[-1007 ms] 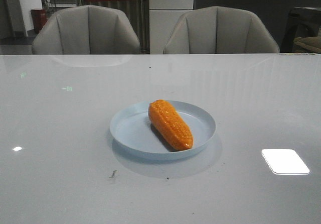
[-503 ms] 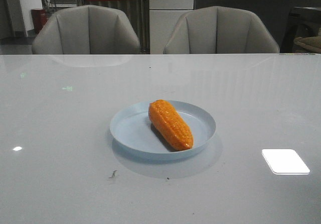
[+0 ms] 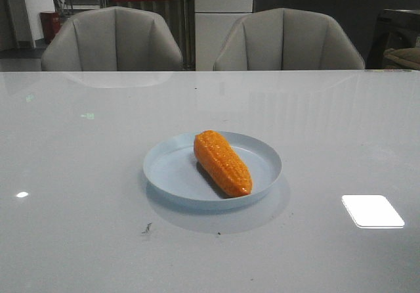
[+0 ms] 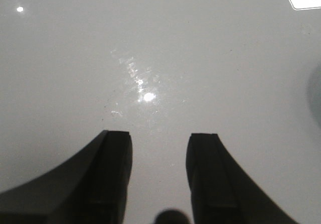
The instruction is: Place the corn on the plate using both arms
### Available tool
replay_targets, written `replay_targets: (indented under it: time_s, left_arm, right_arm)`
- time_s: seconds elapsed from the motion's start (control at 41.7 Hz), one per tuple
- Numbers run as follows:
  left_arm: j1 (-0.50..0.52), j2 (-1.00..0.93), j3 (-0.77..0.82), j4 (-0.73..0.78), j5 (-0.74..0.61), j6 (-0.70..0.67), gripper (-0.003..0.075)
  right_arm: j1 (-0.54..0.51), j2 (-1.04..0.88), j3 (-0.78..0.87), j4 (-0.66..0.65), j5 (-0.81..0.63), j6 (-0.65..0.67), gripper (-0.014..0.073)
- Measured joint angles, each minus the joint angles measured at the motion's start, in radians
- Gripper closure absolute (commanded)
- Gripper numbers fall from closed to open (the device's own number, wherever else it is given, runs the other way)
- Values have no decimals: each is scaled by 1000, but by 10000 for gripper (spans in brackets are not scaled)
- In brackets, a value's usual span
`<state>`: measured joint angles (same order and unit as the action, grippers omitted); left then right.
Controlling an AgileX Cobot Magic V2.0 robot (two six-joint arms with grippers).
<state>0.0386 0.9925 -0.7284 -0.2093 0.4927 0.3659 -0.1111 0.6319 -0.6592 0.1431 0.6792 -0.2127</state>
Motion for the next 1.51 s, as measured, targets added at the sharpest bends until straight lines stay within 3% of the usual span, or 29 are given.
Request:
replay_targets:
  time_s: [0.264,0.503,0.791,0.935,1.223,1.391,1.51]
  left_arm:
    - [-11,-17,2,2,0,0,410]
    - [-23,-194,2,1,-14,0,637]
    - [-23,-365,58,-100,7,0,629]
    - [-23,-501,159,-141,-5,0,629]
    - [-23,-833,376,-146,-171,0,631]
    - [-30,-907,432,-1,-219,-17,631]
    - [-62,-964,496,165,-269,-153,631]
  right_arm:
    - [0,-1,2,2,0,0,78]
    - [0,-1,2,2,0,0,78]
    - [0,-1,2,2,0,0,78]
    - [0,-1,2,2,0,0,78]
    - [0,-1,2,2,0,0,78]
    - [0,-1,2,2,0,0,78]
    - [0,-1,2,2,0,0,78]
